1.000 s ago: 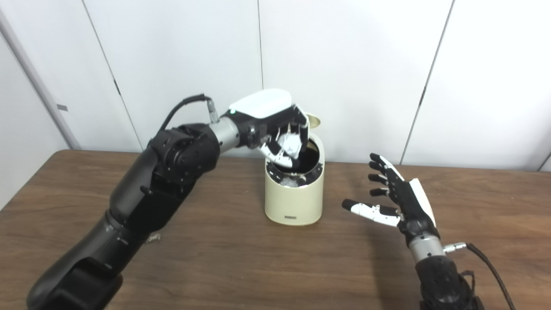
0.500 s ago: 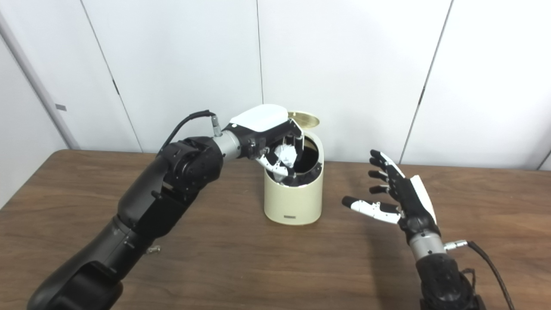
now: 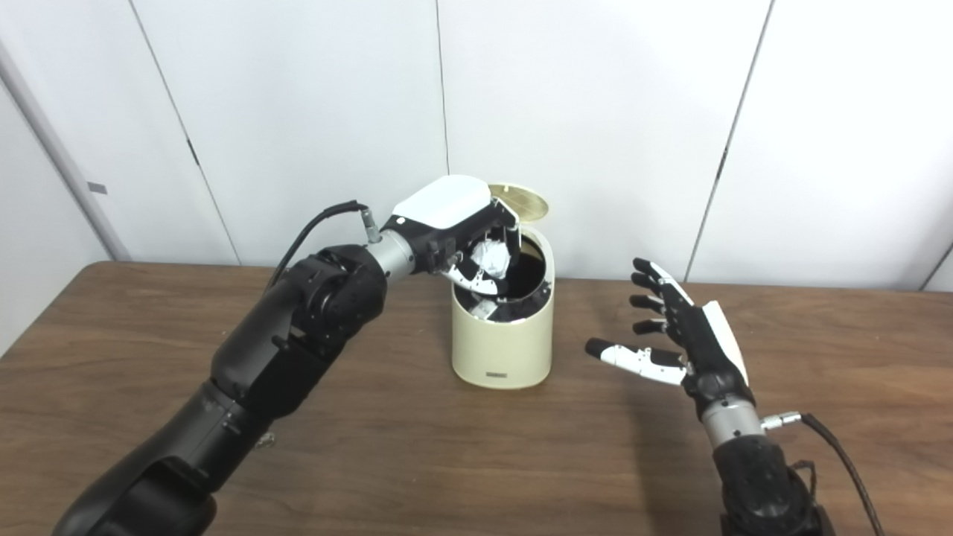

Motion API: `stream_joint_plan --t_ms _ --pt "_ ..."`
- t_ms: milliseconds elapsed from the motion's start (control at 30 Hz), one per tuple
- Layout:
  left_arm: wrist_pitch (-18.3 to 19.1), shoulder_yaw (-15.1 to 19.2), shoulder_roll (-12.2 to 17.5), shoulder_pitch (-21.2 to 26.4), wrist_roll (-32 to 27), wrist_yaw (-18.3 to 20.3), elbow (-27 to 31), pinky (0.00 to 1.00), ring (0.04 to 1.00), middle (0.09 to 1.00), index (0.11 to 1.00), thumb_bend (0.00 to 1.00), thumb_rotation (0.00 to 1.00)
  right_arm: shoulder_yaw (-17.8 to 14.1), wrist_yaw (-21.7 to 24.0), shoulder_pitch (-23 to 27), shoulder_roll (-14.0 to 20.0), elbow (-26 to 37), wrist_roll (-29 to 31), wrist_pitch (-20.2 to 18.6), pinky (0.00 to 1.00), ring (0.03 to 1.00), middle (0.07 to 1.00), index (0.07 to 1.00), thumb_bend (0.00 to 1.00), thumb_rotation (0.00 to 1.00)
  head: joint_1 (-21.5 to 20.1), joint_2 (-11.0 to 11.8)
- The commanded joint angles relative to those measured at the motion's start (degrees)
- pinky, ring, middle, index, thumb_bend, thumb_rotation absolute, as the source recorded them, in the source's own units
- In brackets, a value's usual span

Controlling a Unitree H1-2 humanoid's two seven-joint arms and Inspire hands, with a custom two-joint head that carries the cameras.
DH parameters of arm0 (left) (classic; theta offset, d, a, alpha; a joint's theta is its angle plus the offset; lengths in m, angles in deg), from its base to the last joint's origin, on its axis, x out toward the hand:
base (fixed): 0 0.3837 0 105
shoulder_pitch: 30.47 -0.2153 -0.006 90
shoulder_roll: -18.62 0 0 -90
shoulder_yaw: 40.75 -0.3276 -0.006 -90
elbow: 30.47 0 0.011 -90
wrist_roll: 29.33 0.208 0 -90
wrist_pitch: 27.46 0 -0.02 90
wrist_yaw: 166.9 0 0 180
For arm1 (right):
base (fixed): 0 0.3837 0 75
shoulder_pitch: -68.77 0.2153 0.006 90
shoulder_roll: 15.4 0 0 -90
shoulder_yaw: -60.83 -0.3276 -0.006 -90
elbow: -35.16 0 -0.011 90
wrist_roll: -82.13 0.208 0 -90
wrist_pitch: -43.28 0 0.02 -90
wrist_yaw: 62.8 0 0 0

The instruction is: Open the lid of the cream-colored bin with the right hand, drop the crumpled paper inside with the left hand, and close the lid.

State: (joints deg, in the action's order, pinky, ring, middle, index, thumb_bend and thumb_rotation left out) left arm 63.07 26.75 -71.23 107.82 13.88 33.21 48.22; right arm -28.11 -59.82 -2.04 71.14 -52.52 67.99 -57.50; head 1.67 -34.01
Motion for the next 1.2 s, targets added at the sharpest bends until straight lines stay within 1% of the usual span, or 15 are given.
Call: stream_joint_plan --t_ms 0,67,167,200,233,267,300,367,567,800,933,1033,1067,1133,1167 --pt "-1.4 0.7 -0.4 2.5 0.8 -3.8 0.5 0.36 0.380 0.497 0.498 0.50 0.00 0.0 -0.4 1.4 0.5 2.3 -0.3 1.2 0.67 0.809 0.883 0.892 0.72 0.33 0.1 0.0" --pt "-0.9 0.7 -0.6 2.5 0.8 -4.1 0.2 0.37 0.381 0.499 0.494 0.50 0.00 0.0 -0.3 1.3 0.5 2.4 -0.3 1.0 0.68 0.807 0.882 0.891 0.72 0.34 0.0 -0.1" --pt "0.2 0.2 -0.4 2.6 1.2 -2.9 0.4 0.38 0.393 0.504 0.529 0.50 0.00 0.1 -0.3 1.3 0.4 2.6 -0.3 1.0 0.67 0.797 0.879 0.883 0.73 0.34 0.1 -0.2" --pt "0.7 -0.1 -0.3 2.7 1.5 -2.4 0.5 0.42 0.476 0.495 0.514 0.51 0.00 0.2 -0.2 1.3 0.5 2.6 -0.3 1.1 0.66 0.795 0.878 0.882 0.73 0.34 0.1 -0.2" --pt "1.1 -0.2 -0.2 2.7 1.7 -2.0 0.6 0.45 0.531 0.573 0.579 0.69 0.00 0.2 -0.1 1.3 0.5 2.6 -0.3 1.1 0.66 0.796 0.880 0.882 0.73 0.35 0.1 -0.2" --pt "1.1 -0.4 -0.1 2.7 1.9 -1.9 0.6 0.48 0.574 0.627 0.620 0.79 0.00 0.3 -0.1 1.3 0.6 2.6 -0.4 1.2 0.66 0.795 0.881 0.883 0.73 0.35 0.1 -0.2" --pt "0.9 -0.4 -0.1 2.7 2.0 -2.0 0.6 0.50 0.611 0.670 0.653 0.86 0.00 0.4 -0.1 1.3 0.7 2.7 -0.6 1.2 0.66 0.794 0.881 0.883 0.73 0.35 0.1 -0.2" --pt "0.9 -0.5 0.1 2.6 2.2 -1.9 0.7 0.51 0.633 0.694 0.673 0.89 0.00 0.5 -0.1 1.3 0.7 2.7 -0.7 1.1 0.66 0.793 0.880 0.883 0.73 0.35 0.2 -0.2" --pt "1.7 -0.4 0.4 2.6 2.2 -0.8 1.1 0.50 0.648 0.725 0.694 0.91 0.00 0.5 0.0 1.5 0.6 2.3 -0.1 1.6 0.65 0.789 0.882 0.878 0.74 0.36 0.1 -0.3" --pt "1.1 -0.2 0.6 2.2 2.0 -0.9 1.2 0.49 0.629 0.711 0.683 0.93 0.00 0.6 0.1 1.7 0.7 2.2 -0.1 1.7 0.66 0.789 0.886 0.879 0.74 0.37 0.1 -0.4" --pt "1.7 -0.1 0.6 2.1 1.9 -0.4 1.7 0.51 0.635 0.710 0.687 0.92 0.00 0.6 0.1 1.7 0.7 2.2 0.0 1.8 0.65 0.789 0.888 0.883 0.72 0.35 0.0 -0.5" --pt "1.7 -0.1 0.8 2.1 1.8 0.1 2.2 0.50 0.628 0.705 0.686 0.90 0.00 0.5 0.2 1.7 0.6 2.2 0.3 1.9 0.65 0.790 0.889 0.883 0.72 0.34 0.2 -0.5" --pt "1.5 0.1 1.0 2.1 1.4 0.4 2.5 0.49 0.610 0.693 0.683 0.89 0.00 0.5 0.2 1.7 0.6 2.4 0.3 1.6 0.65 0.790 0.889 0.884 0.72 0.34 0.1 -0.4" --pt "1.4 0.6 1.3 1.9 0.0 1.4 3.5 0.44 0.533 0.603 0.642 0.83 0.00 0.5 0.1 1.7 0.5 2.6 0.1 1.3 0.65 0.792 0.892 0.885 0.71 0.33 0.1 -0.4" --pt "2.2 1.0 1.5 1.4 -0.6 2.2 4.8 0.42 0.506 0.570 0.626 0.81 0.00 0.5 0.1 1.6 0.4 2.7 0.1 1.1 0.65 0.792 0.892 0.885 0.71 0.33 0.1 -0.2"
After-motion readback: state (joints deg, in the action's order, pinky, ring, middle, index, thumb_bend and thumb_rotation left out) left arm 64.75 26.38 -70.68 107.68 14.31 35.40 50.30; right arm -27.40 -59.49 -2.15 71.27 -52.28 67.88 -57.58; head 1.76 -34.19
